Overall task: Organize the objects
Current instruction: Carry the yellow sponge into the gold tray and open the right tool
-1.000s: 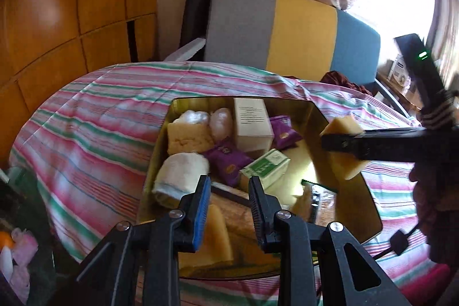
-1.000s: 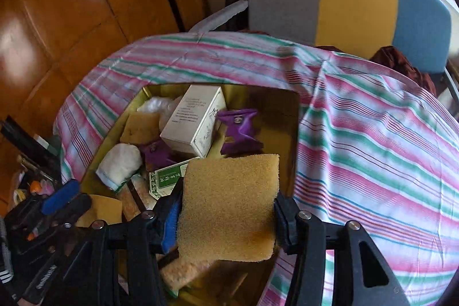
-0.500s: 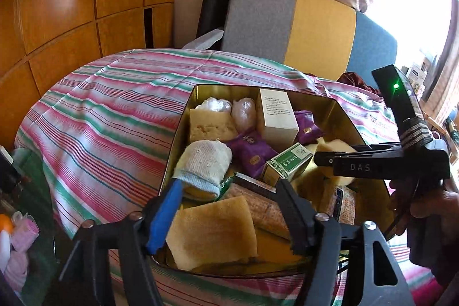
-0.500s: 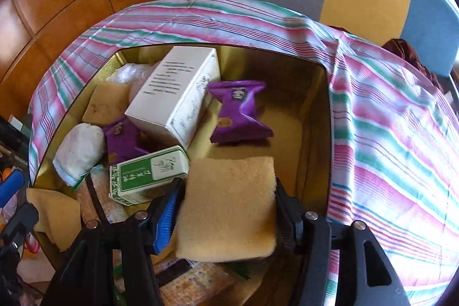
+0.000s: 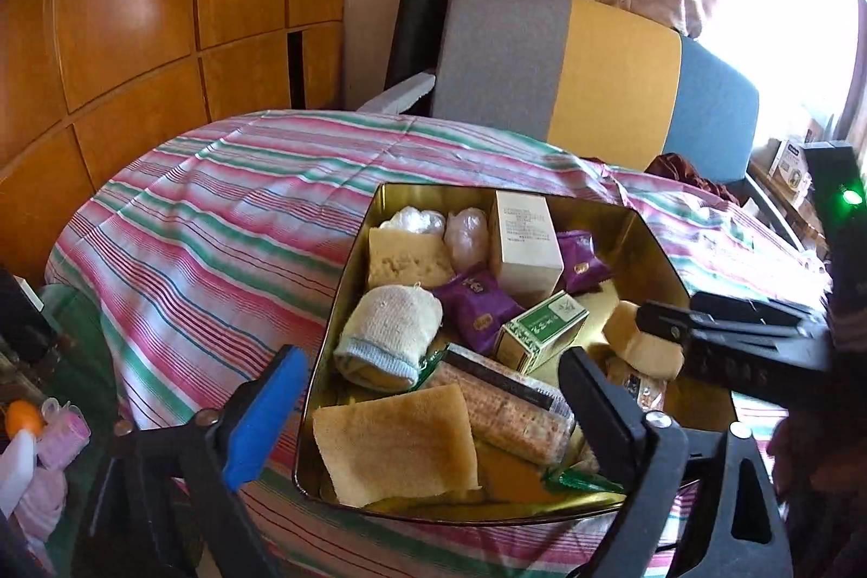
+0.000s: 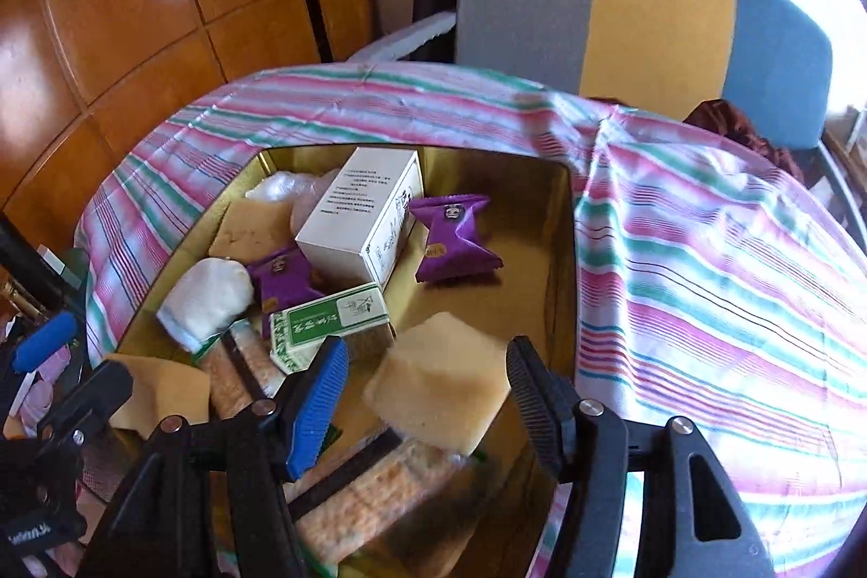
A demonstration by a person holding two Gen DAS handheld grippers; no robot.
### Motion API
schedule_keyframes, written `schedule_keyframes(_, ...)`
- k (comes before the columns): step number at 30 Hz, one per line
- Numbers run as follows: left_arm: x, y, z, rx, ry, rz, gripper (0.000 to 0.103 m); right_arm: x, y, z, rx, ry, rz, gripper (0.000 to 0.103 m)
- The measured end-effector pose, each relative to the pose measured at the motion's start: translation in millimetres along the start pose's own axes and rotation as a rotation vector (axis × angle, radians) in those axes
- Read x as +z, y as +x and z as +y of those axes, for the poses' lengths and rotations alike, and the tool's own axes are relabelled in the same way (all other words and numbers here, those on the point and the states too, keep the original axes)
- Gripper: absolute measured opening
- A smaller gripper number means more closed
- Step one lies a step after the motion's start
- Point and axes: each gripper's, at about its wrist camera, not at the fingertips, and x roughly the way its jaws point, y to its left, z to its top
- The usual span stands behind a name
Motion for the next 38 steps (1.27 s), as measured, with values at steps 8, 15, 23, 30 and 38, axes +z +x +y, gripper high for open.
schedule_keyframes(8, 2.6, -15.6, -13.3, 0.038, 0.022, -0.027, 0.103, -33.3, -50.4, -0.1, -0.088, 0.073, -0.124, 0.062)
schedule_keyframes(15, -1.5, -23.5, -18.5, 0.053, 0.018, -0.032, 0.103, -37.8, -67.3, -2.6, -0.121, 0.093, -0.172, 0.062)
schedule_keyframes(23, -3.1, -31.2, -17.7, 0.049, 0.014, -0.049, 0.103, -37.7, -66.6, 2.5, -0.127, 0.090, -0.177, 0.062)
schedule_keyframes(30, -4.3, -33.9, -16.9, 0.042, 0.016, -0.064, 0.103, -36.3, -65.0, 8.6, -0.124, 0.076, -0.178, 0.062)
schedule_keyframes(38, -3.9, -33.1, -14.3, 0.041, 0.006, -0.075, 0.103, -36.1, -61.7, 12.6, -0.114, 0.063, -0.168, 0.062)
